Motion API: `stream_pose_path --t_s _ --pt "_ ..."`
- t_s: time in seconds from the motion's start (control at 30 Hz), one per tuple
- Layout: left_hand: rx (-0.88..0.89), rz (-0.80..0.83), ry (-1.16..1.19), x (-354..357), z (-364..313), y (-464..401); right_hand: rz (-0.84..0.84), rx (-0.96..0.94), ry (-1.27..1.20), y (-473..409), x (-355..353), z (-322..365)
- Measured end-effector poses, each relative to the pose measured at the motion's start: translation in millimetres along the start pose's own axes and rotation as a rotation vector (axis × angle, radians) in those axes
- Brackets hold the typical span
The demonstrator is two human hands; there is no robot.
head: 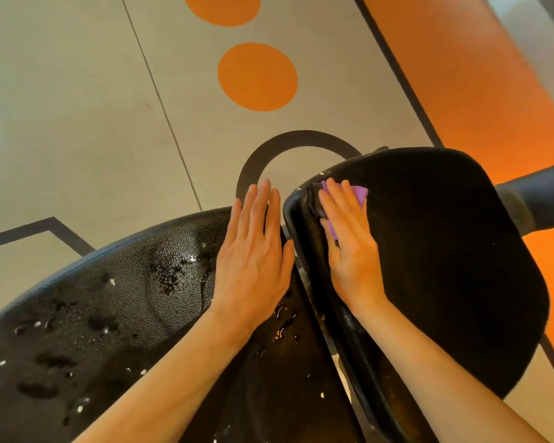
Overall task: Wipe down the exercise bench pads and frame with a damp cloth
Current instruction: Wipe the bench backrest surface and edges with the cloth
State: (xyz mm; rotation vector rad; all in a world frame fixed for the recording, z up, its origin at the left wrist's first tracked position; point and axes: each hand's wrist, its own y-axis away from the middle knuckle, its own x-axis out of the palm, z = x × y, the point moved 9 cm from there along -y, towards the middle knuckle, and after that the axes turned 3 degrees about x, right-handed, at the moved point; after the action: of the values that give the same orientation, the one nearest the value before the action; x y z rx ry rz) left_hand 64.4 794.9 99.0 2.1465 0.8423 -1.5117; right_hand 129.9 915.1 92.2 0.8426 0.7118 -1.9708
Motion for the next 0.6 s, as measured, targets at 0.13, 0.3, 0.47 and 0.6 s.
stream_pose_path --t_s 0.13,0.3,0.47,0.6 --pt "-0.026 -0.009 -0.020 3.9 -0.1 -0.1 0.016 -0.003 0.003 -1.0 -1.8 1.0" --pt "-0.097 -0.057 0.023 2.8 -1.3 -4.1 -0.018 0.123 -0.218 -15.0 -23.9 -1.3" --pt "-0.139 -0.030 -0.015 10.8 -5.6 -8.4 0.308 -0.191 0.081 -56.4 2.2 30.6" --pt "-0.136 0.026 -0.064 15.7 -5.2 -9.0 0.408 -0.283 0.227 -75.7 -7.4 -2.1"
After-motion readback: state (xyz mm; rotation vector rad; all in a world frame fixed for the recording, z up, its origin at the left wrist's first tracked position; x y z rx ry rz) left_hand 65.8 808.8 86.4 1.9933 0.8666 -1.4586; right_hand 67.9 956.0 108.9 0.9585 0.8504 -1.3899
